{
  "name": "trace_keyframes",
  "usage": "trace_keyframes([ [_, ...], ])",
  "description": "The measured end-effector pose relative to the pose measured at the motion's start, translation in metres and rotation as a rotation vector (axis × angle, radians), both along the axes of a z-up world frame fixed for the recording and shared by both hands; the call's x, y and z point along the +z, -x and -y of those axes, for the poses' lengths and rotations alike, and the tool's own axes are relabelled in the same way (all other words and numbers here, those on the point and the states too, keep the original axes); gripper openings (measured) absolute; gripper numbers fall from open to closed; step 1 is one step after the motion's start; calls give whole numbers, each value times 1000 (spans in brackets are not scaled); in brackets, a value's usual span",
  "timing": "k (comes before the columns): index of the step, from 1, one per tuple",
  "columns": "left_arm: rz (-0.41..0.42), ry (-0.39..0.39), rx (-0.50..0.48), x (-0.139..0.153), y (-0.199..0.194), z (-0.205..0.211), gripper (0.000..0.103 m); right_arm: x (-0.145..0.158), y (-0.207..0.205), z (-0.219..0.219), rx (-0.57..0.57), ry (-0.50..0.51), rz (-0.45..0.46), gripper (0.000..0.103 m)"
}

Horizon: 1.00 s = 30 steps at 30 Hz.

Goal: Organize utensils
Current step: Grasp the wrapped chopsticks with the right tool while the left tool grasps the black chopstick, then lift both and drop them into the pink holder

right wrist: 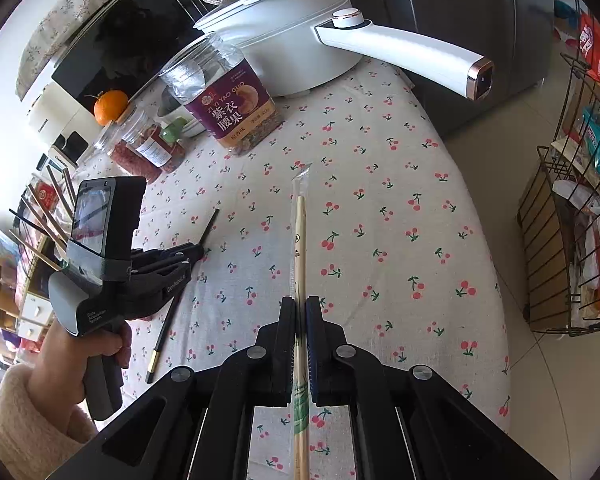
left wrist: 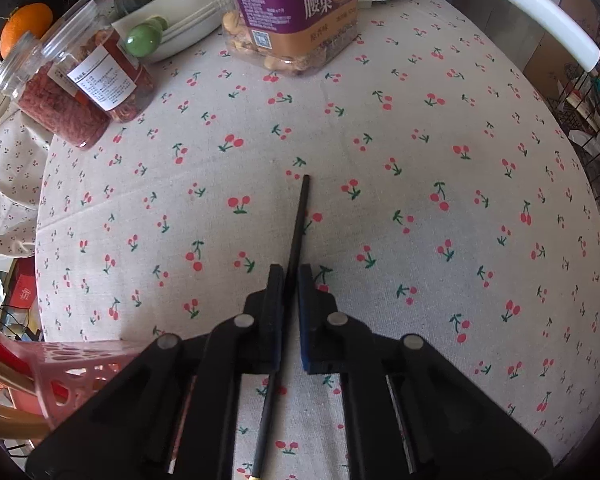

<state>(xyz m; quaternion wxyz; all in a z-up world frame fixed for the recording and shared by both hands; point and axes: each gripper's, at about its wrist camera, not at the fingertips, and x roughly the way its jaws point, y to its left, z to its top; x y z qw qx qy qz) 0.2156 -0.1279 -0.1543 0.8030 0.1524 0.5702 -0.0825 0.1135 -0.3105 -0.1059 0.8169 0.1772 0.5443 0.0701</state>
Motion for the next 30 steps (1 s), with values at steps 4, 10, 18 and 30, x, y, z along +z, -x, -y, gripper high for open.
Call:
trace_keyframes([
  [4,5,8,-34,1,16,2,7,4,2,0,0,-1,16,5],
  [10,73,79,-97,32,58,4,7,16,6,-3,-1,-8,72,5],
  [18,252,196,-198,100,121,-11,6,46,20,-14,-1,-48,188,5],
  [30,535,434,-159,182,178,-83,6,86,32,-42,9,-89,367,5],
])
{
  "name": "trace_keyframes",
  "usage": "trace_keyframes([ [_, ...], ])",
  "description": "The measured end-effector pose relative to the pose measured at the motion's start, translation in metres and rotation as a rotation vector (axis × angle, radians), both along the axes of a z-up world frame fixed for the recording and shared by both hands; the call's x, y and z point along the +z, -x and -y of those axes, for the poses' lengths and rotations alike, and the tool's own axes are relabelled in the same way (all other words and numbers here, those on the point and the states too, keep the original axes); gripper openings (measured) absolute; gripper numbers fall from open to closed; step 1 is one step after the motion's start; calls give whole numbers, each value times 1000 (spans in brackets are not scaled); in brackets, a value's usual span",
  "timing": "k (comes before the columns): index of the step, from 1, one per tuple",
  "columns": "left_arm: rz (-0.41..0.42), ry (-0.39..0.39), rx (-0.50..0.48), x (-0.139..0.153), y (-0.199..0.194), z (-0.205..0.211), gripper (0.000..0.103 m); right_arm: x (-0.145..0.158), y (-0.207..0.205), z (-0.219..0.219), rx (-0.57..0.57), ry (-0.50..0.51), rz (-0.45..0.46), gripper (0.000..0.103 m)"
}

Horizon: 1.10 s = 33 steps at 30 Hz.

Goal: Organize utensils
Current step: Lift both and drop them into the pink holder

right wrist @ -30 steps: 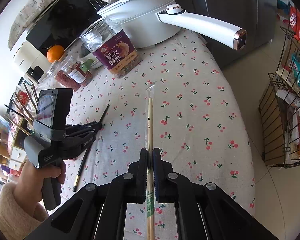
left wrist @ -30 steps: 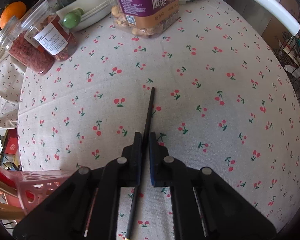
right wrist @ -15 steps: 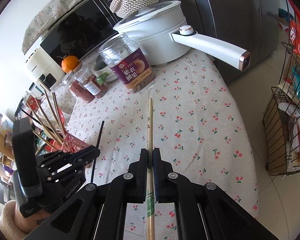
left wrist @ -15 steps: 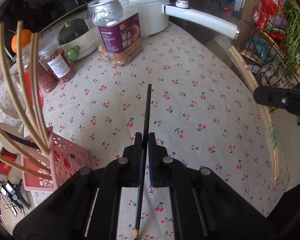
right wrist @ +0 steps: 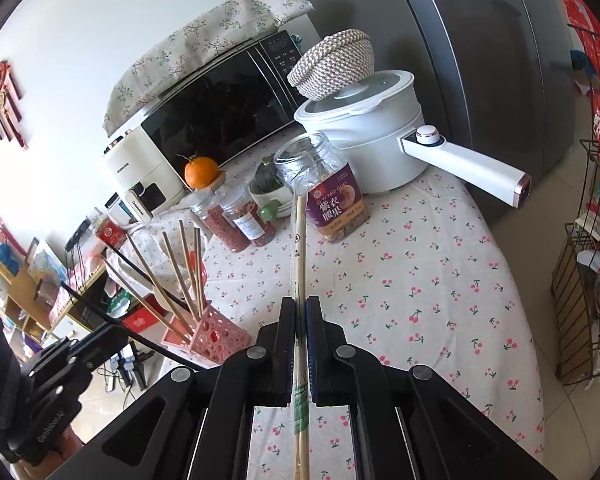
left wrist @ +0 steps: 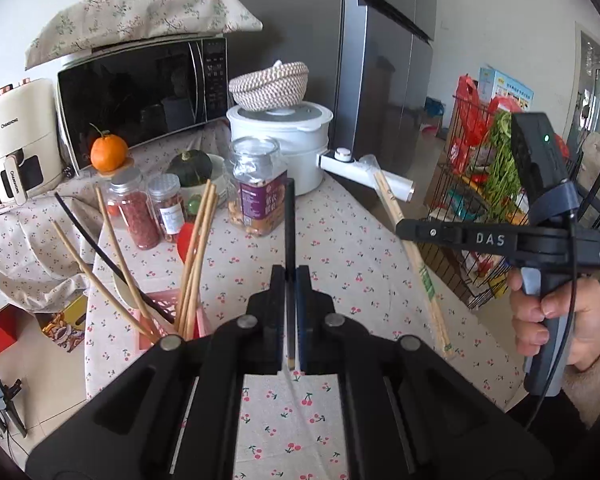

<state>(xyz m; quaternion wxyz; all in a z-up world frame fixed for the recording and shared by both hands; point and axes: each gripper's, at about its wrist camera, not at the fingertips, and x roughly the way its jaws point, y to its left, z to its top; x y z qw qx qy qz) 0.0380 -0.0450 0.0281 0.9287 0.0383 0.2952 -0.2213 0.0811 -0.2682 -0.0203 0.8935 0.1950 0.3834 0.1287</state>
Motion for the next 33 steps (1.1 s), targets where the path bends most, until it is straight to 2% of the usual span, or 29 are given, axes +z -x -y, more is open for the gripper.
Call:
trace_keyframes([
  [9,176,165,96,46,14,-61,6,11,-6,-18,-8,-3,65,5],
  [18,259,256,218,55,12,-111,5,10,-12,-48,22,1,79,5],
  [23,259,296,259,48,-1,-122,5,10,-13,-62,37,4,88,5],
  [29,179,334,313,28,-30,-129,5,6,-17,-70,34,12,83,5],
  [33,163,334,332,13,-47,-126,5,4,-18,-73,24,20,96,5],
])
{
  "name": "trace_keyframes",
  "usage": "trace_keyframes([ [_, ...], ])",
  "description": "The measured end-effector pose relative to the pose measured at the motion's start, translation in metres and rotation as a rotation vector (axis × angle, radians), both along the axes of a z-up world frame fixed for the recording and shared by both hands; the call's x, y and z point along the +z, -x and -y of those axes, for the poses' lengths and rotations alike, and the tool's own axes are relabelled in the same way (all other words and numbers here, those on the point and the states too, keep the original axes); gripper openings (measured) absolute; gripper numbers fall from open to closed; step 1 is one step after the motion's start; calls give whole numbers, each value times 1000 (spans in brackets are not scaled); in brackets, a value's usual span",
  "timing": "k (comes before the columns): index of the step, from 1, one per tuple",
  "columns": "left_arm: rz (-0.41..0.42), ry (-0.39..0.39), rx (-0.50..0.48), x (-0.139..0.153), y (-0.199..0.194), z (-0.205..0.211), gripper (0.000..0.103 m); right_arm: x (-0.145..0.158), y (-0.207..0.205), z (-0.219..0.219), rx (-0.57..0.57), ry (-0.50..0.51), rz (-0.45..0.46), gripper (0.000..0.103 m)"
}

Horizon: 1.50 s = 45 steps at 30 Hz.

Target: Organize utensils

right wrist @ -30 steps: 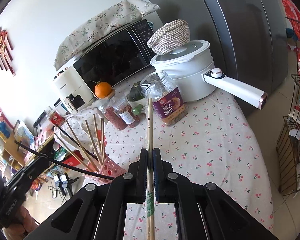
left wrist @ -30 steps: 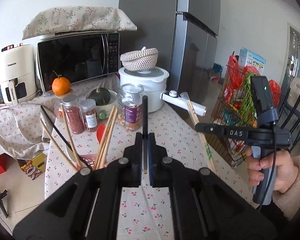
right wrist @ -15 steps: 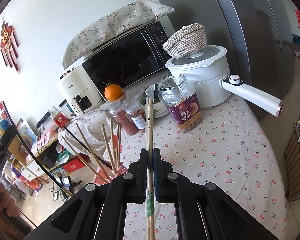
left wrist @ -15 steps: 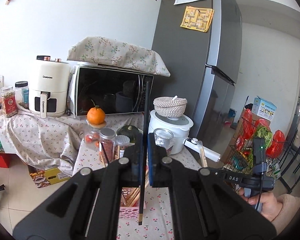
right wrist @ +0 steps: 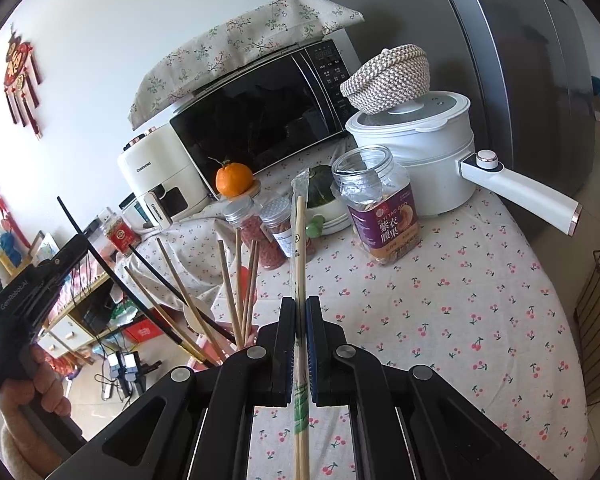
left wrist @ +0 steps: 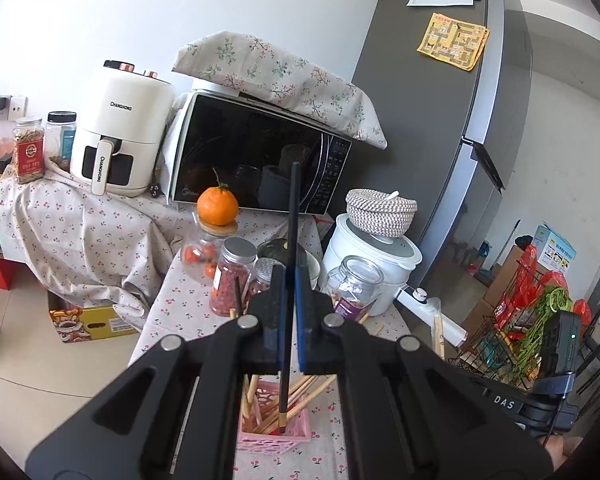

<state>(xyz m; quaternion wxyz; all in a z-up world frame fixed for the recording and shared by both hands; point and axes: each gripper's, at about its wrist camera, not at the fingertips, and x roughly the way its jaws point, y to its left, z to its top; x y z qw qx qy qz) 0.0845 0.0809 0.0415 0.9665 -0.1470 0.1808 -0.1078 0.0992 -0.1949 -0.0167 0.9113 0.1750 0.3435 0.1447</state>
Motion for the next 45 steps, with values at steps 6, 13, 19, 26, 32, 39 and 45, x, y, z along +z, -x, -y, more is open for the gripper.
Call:
trace_keyframes([
  [6,-80,-11,-21,-23,-19,11,5,4,1,-5,-14,-10,48,5],
  [13,-226,-37,-86,-42,-29,21,26,9,3,-19,-34,-27,98,5],
  [19,-272,-125,-47,-41,-6,14,73,17,-2,-47,-47,-21,148,5],
  [26,-390,-188,29,-56,1,-18,86,13,-19,-95,-95,7,259,5],
  [32,-443,-229,67,-71,5,-37,86,-3,-27,-121,-166,74,352,5],
  [39,-457,-209,41,-72,5,-38,86,-23,-34,-134,-249,133,405,5],
  [45,-465,-225,45,-74,2,-32,86,-32,-21,-134,-245,93,393,7],
])
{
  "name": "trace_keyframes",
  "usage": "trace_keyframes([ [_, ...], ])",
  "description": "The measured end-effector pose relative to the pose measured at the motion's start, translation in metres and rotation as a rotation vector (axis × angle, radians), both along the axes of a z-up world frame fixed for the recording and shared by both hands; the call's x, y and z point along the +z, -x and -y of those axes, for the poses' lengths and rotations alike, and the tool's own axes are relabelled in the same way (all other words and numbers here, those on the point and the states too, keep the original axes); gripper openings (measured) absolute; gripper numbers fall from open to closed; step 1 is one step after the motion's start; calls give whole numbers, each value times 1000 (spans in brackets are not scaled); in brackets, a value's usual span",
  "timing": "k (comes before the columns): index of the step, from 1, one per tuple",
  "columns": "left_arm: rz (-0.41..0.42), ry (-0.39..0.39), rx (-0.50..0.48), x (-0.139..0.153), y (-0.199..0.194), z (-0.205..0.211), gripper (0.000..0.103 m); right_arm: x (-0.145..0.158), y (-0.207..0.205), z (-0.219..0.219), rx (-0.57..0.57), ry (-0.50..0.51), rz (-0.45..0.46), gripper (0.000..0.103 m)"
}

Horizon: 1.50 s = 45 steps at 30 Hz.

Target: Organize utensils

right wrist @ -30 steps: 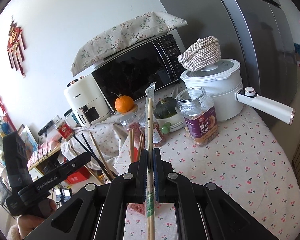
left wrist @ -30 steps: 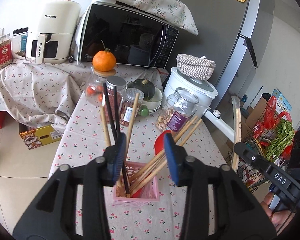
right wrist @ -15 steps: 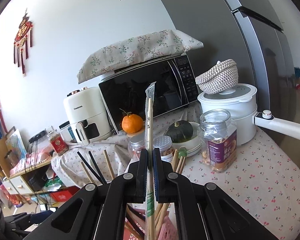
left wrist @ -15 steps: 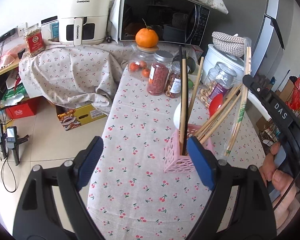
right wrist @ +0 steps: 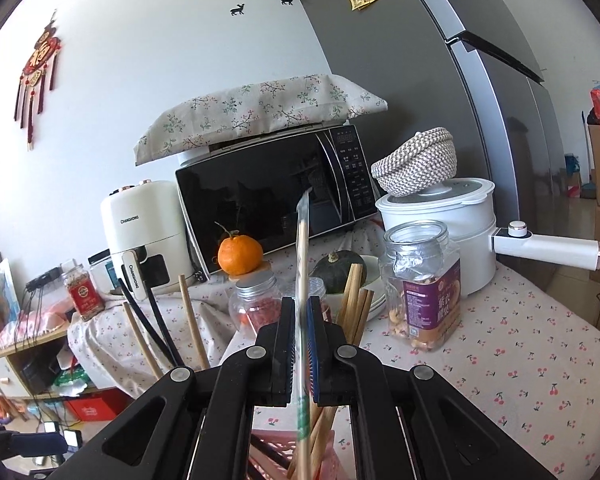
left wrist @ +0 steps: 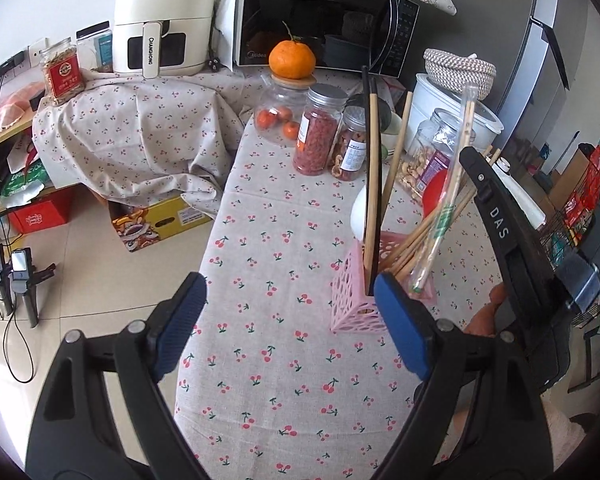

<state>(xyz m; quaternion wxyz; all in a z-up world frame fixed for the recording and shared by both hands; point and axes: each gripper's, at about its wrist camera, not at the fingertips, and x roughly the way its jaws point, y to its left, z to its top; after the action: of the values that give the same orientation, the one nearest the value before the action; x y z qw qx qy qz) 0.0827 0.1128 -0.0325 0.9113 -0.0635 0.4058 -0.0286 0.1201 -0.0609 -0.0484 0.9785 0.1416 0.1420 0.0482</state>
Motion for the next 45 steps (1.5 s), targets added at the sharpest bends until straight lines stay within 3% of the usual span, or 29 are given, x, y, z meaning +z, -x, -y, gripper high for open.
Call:
trace_keyframes([
  [3,-8,-20,4,-2,-1,5,89,4,8,4,24,-18,-11,8],
  [9,-6,-24,4,-1,3,15,94,20,21,25,60,1,-89,22],
  [14,-15,-4,-3,-2,9,28,97,25,30,48,128,38,-221,46],
  [19,-23,-9,-5,-3,19,46,99,29,48,69,161,71,-324,59],
  [24,16,-51,-6,4,35,66,102,35,65,93,144,81,-411,71],
  [31,61,-115,11,14,57,87,102,40,87,121,40,171,-523,93],
  [36,111,-137,25,20,67,97,102,42,94,124,52,242,-537,94],
  [45,127,-143,20,20,67,108,102,33,90,129,65,237,-572,94],
])
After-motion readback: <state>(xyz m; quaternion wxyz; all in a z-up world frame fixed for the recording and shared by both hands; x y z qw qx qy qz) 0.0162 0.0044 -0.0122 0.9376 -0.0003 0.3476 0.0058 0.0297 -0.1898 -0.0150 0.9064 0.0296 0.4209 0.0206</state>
